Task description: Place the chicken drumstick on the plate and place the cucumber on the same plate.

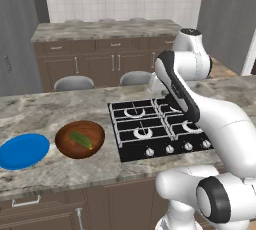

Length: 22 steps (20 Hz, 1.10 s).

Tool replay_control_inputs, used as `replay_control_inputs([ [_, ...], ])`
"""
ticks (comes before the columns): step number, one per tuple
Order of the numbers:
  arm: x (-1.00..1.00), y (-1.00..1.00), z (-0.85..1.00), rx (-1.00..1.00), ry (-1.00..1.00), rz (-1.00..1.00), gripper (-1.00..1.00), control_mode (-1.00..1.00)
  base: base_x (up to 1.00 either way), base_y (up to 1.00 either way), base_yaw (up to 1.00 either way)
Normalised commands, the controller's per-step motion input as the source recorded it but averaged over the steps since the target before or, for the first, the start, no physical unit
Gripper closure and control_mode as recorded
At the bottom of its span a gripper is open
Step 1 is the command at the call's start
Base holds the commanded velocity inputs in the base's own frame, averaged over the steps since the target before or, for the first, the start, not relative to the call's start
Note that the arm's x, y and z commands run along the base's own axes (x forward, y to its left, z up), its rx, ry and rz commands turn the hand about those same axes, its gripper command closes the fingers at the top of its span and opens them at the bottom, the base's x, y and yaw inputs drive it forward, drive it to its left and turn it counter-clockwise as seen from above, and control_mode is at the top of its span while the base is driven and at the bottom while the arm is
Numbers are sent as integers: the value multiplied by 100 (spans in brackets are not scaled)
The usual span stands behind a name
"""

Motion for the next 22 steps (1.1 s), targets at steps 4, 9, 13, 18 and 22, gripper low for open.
replay_control_inputs([
  [4, 0, 0, -2, 0, 0, 0, -100, -100, 0, 0, 0],
  [9, 0, -16, -15, 0, 1, 0, -100, -100, 0, 0, 0],
  [13, 7, -34, -9, 1, 0, 0, -100, -100, 0, 0, 0],
  [18, 17, -39, -4, 0, 0, 0, -100, -100, 0, 0, 0],
  [22, 27, -48, -4, 0, 0, 5, -100, -100, 0, 0, 0],
])
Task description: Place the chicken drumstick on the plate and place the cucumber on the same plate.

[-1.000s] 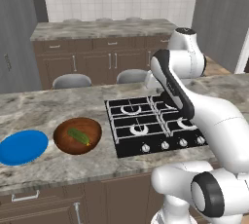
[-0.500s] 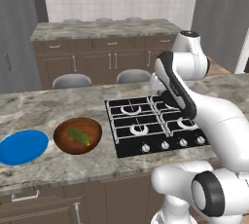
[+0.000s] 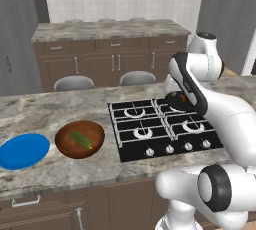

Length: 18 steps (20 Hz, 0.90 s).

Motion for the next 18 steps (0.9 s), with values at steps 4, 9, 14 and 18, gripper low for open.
replay_control_inputs([
  [4, 41, -52, -6, 0, 5, 7, -100, -100, 0, 0, 0],
  [9, 46, -53, -9, 0, 13, 8, -100, -100, 0, 0, 0],
  [14, 56, -43, -13, 0, 11, 10, -100, -100, 0, 0, 0],
  [18, 56, -42, -18, 0, 9, 9, -100, -100, 0, 0, 0],
])
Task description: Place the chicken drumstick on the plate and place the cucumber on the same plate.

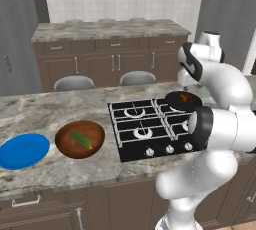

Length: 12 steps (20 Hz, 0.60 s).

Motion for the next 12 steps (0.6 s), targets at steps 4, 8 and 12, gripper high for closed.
replay_control_inputs([
  [4, 50, -40, -22, 0, 7, 8, -100, -100, 0, 0, 0],
  [8, 40, -33, -30, 0, 3, 7, -100, -100, 0, 0, 0],
  [12, 39, -26, -36, 0, 0, 3, -100, -100, 0, 0, 0],
])
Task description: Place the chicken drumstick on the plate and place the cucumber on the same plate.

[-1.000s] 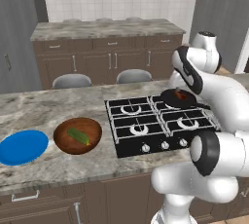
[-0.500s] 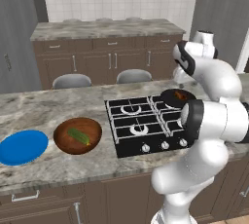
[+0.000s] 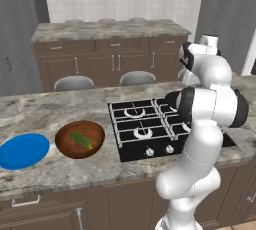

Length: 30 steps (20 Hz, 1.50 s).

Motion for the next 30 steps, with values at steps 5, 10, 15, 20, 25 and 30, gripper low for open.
replay_control_inputs([
  [5, 51, -18, -43, -1, 0, 0, -100, -100, 0, 0, 0],
  [10, 48, -12, -39, 0, 0, 0, -100, -100, 0, 0, 0],
  [15, 54, -7, -29, 0, 0, 0, -100, -100, 0, 0, 0],
  [20, 54, -12, -28, 0, 1, 0, -100, -100, 0, 0, 0],
  [25, 43, -18, -28, 0, 7, 0, -100, -100, 0, 0, 0],
  [30, 23, -4, -30, 0, 3, 0, -100, -100, 0, 0, 0],
])
